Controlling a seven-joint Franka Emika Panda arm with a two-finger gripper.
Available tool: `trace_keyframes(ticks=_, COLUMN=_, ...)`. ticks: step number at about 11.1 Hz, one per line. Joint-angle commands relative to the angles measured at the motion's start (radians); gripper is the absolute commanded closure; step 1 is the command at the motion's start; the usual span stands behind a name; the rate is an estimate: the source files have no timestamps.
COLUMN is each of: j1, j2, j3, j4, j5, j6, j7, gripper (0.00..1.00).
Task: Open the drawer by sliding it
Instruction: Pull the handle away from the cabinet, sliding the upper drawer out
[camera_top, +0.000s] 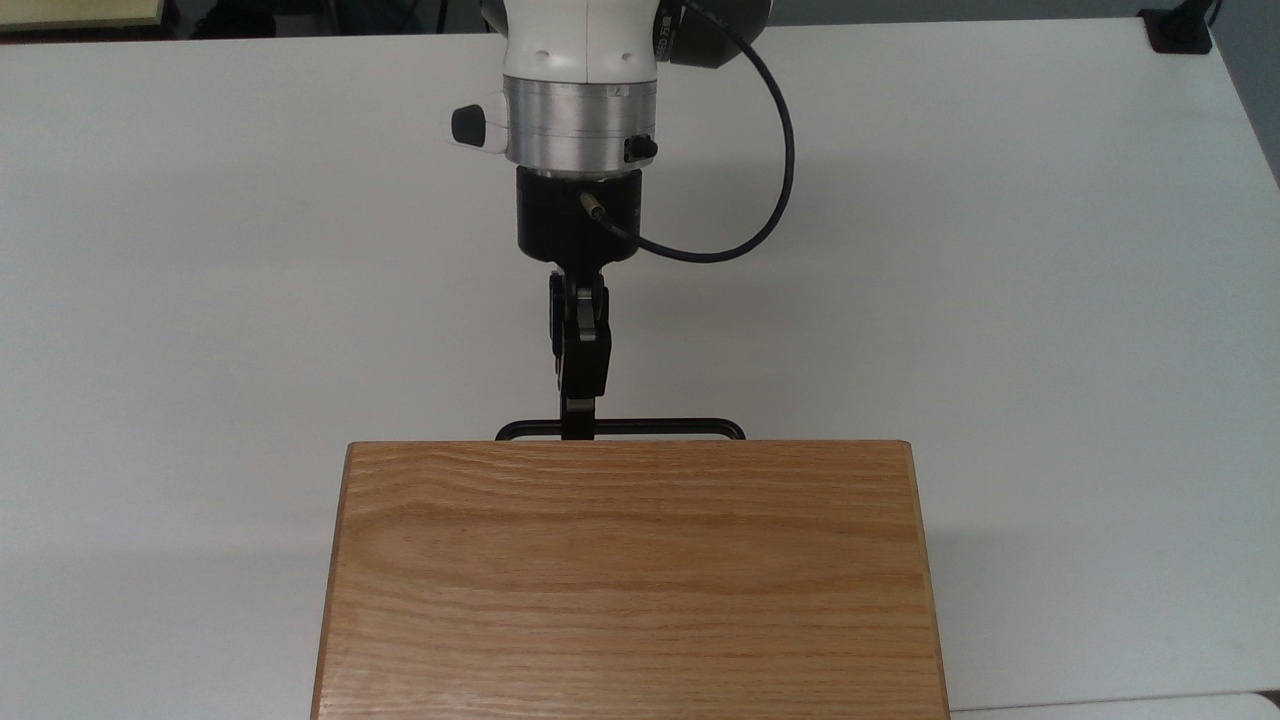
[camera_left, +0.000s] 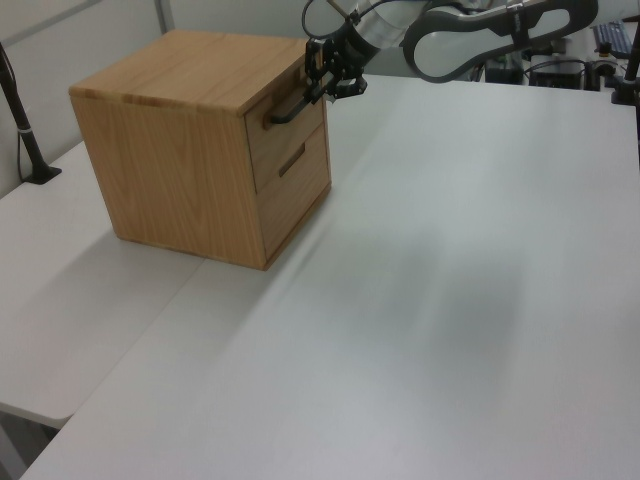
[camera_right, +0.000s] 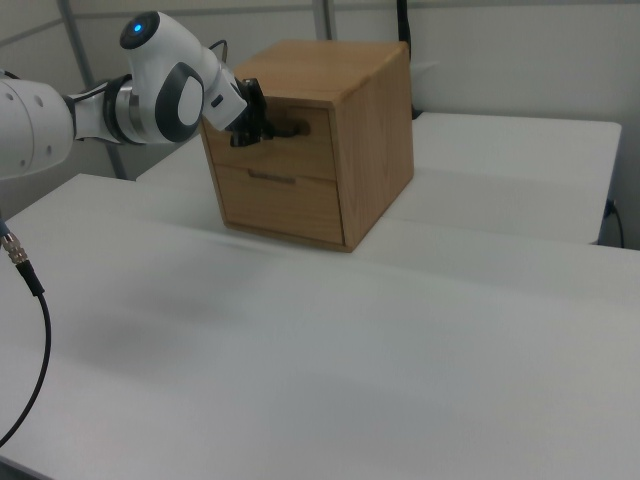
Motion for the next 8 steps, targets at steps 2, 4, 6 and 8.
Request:
trace_keyframes(ticks=2, j1=0.014, j2=-0.079, j3=-0.012, j4=-0.061, j5=-0.015, j6=-0.008, j7=-0.06, gripper=1.0)
trace_keyframes(ticks=4, j1=-0.016, j2=-0.195, j3=0.03, j4=-0.196, j5=-0.002, j6=-0.014, j7=-0.141, gripper=1.0)
trace_keyframes(ticks=6, j1=-0.052, j2=-0.312, j3=0.071, j4=-0.32, j5=0.004, j6=-0.08, j7=-0.224, gripper=1.0)
trace_keyframes(ticks=8, j1=-0.078, j2=-0.408, j3=0.094, j4=-0.414, j5=0.054, j6=-0.115, j7=-0.31, gripper=1.0)
